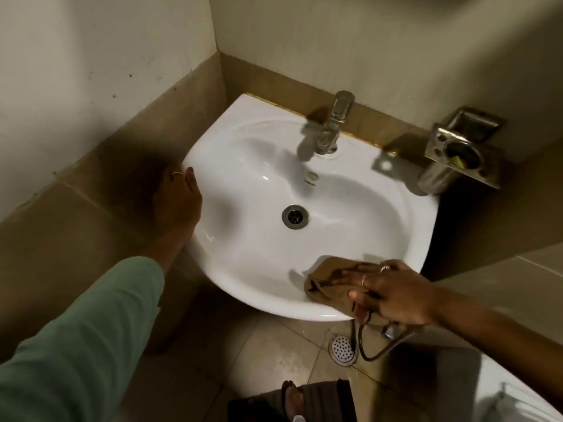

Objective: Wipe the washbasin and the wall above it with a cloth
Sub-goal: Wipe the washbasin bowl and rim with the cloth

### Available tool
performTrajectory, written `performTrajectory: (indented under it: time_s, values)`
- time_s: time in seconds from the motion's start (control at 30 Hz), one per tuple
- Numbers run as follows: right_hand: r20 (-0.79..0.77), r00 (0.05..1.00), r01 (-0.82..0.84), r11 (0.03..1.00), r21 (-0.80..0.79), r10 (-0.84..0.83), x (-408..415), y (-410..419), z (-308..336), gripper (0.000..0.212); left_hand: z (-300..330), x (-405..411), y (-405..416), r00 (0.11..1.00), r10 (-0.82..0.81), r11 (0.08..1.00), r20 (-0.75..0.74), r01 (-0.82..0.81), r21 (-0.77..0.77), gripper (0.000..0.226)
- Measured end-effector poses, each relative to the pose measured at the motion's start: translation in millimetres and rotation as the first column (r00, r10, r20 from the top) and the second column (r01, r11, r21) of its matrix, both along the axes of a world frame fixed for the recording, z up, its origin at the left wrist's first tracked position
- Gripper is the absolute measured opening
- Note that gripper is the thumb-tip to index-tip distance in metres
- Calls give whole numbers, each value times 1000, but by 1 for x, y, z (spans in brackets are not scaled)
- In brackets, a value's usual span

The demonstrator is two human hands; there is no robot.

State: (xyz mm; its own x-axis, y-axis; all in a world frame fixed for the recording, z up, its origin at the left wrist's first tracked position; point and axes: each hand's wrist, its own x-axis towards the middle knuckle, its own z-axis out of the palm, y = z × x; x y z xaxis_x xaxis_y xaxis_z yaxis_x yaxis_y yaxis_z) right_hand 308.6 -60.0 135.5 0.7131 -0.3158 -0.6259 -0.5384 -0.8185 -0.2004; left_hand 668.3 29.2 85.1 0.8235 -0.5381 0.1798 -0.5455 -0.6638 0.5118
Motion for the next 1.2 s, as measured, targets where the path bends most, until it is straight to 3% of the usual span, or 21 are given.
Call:
performTrajectory:
  time_s: [0.1,0.2,0.3,0.4,0.5,0.7,0.77,0.87,1.0,1.2]
  values:
    - [-143,989,-67,982,-176,42,3,-30,-12,48,-3,4,-2,1000,2,1000,0,-2,-18,48]
    - [-233,970,-141,943,-302,71,14,-55,-21,54,-5,9,-4,1000,14,1000,-13,-14,-24,48]
    - [-231,956,-261,884,-388,181,26,-76,-34,77,-6,11,-4,1000,3,1000,-22,-4,-29,48]
    - [-237,940,-332,821,-465,246,45,-91,-53,56,-8,12,-5,1000,5,1000,-25,-6,-16,48]
    - [-195,938,-347,772,-533,287,66,-100,-72,56,-12,15,-5,1000,2,1000,-12,-2,-16,48]
    - [-101,970,-227,667,-710,223,61,-106,-71,59,-10,13,-6,999,-15,1000,30,15,9,48]
    - [35,984,-96,685,-723,176,49,-106,-65,64,-6,10,-5,999,-17,1000,34,16,10,47]
    - [262,965,176,715,-676,11,31,-101,-55,64,-3,7,-5,995,-32,999,95,29,36,49]
    - [332,919,381,691,-614,-212,33,-96,-50,62,1,4,-6,995,-29,998,91,23,66,46]
    - [417,883,431,722,-541,-216,82,-126,-51,68,2,2,-7,993,-43,997,112,34,76,47]
